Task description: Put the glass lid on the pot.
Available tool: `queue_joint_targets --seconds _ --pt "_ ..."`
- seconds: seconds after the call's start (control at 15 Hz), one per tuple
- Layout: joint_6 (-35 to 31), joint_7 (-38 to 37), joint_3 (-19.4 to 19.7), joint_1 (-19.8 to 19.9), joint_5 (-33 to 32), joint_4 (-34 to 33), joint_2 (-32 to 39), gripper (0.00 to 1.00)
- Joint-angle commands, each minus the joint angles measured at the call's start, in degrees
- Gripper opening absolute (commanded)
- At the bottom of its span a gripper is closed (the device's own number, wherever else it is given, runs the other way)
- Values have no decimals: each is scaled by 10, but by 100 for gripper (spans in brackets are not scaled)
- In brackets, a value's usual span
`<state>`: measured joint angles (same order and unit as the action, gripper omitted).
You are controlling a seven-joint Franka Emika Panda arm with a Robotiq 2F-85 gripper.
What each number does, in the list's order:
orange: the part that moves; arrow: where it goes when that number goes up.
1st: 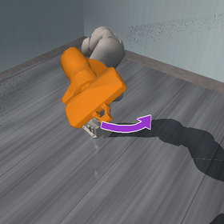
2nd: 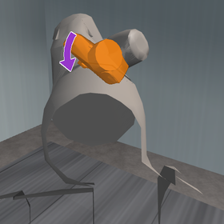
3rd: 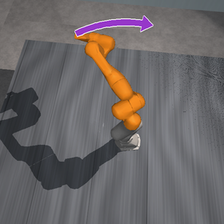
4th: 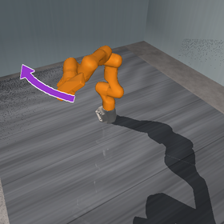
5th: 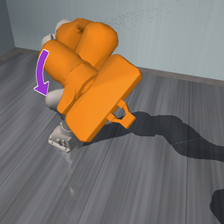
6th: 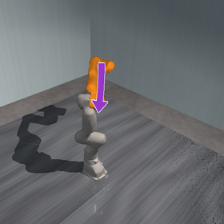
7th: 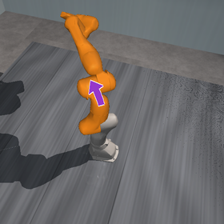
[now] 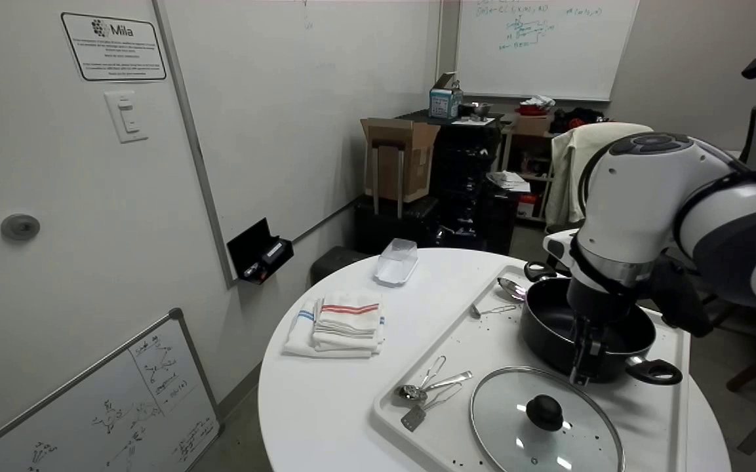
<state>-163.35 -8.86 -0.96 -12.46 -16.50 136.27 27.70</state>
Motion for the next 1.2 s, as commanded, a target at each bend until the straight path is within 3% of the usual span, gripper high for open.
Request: queue_joint_targets --seconds 0.0,0.67,1.13 --pt "-33 5 26 -34 -6 -17 42 100" --pt "-62 7 67 -93 3 -73 137 100" --pt "-53 18 49 -78 20 -116 176 100"
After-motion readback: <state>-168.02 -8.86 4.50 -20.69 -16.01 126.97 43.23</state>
